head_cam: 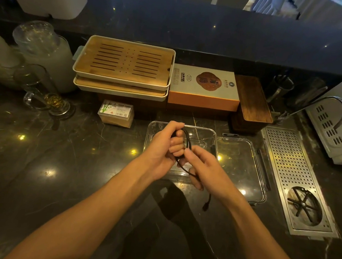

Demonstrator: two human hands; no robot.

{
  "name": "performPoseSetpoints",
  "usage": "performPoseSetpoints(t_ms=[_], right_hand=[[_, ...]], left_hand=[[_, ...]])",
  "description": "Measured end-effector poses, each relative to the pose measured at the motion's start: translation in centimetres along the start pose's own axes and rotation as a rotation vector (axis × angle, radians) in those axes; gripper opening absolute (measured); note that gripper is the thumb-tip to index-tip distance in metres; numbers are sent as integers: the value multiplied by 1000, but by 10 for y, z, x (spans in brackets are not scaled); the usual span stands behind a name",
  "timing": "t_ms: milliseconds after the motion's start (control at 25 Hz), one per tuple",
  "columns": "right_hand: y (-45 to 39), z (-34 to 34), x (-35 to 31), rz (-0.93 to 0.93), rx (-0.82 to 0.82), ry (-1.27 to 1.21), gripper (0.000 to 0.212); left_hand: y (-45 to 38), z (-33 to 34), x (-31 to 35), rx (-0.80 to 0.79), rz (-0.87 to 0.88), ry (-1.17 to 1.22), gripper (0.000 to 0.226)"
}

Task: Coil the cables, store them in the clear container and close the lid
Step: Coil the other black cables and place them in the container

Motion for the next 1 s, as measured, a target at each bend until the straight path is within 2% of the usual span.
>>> performPoseSetpoints(t_ms=[120,280,520,640,760,920,1000], right_hand=[[-2,1,-2,-24,130,1,31],[-2,1,0,-28,198,-66,26],[-3,-6,9,50,120,-141,24],[-2,-5,8,42,84,-174,21],[-2,-2,7,72,68,-133,22],[-4,8,3,109,62,-123,24],[-6,13,1,99,85,-45,25]], left_hand=[[1,2,1,-4,7,11,36],[1,1,0,17,15,-32,35],[3,-1,-7,54,-23,-113,33],[4,-2,-7,123,11,-236,39],[6,-4,-9,156,11,-306,43],[2,-10,-15,255,24,-365,33],[1,-11,-17,284,27,-336,39]])
Point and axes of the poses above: each hand's wrist, its own y-axis away from the middle knuckle, its own z-axis out of the palm, x = y × z, the point moved 4 cm from there along -y, towards the middle knuckle, and after that the axes turned 5 degrees about -y, right-handed, at the moved point
